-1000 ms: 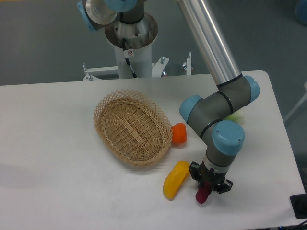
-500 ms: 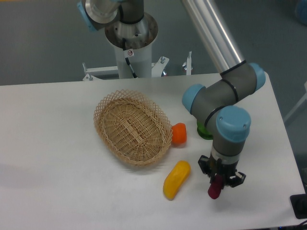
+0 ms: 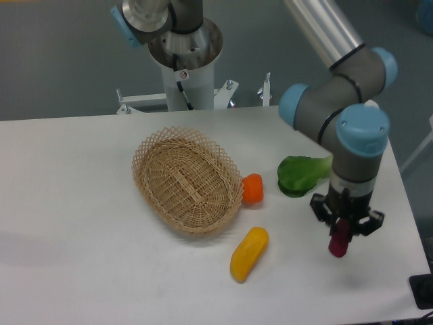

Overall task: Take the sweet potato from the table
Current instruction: 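Lift the held sweet potato up off the table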

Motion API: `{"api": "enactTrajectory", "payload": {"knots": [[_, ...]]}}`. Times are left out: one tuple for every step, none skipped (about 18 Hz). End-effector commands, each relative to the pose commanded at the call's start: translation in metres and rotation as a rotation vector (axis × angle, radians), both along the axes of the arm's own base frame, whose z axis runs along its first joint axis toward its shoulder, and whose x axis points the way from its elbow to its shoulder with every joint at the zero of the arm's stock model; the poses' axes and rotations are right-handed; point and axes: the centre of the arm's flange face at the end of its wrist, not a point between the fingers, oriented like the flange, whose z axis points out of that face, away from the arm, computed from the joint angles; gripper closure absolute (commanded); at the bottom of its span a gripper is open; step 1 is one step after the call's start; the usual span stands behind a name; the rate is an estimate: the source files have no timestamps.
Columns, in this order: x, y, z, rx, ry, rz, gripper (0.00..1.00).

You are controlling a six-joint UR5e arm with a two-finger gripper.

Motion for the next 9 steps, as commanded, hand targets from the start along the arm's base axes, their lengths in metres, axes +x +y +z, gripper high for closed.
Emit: {"api": "enactTrajectory", "payload": {"knots": [[-0.001, -0.002, 0.003, -0.004, -0.006, 0.0, 0.83], [-0.004, -0.008, 0.007, -0.009, -0.015, 0.005, 0.83], [-0.006, -0.013, 0.01, -0.018, -0.024, -0.005, 0.83], [-0.006, -0.016, 0.01, -0.034, -0.037, -0.039, 0.83], [-0.006, -0.02, 0.012, -0.051, -0.044, -0.08, 0.83], [-0.01, -0.027, 0.018, -0.068, -0.053, -0.109, 0.83], [-0.012, -0.033, 0.024, -0.09, -0.068, -0.134, 0.83], [-0.013, -0.036, 0.028, -0.128, -0.077, -0.166, 0.83], [-0.013, -0.04, 0.029, -0.167, -0.081, -0.187, 0.83]]}}
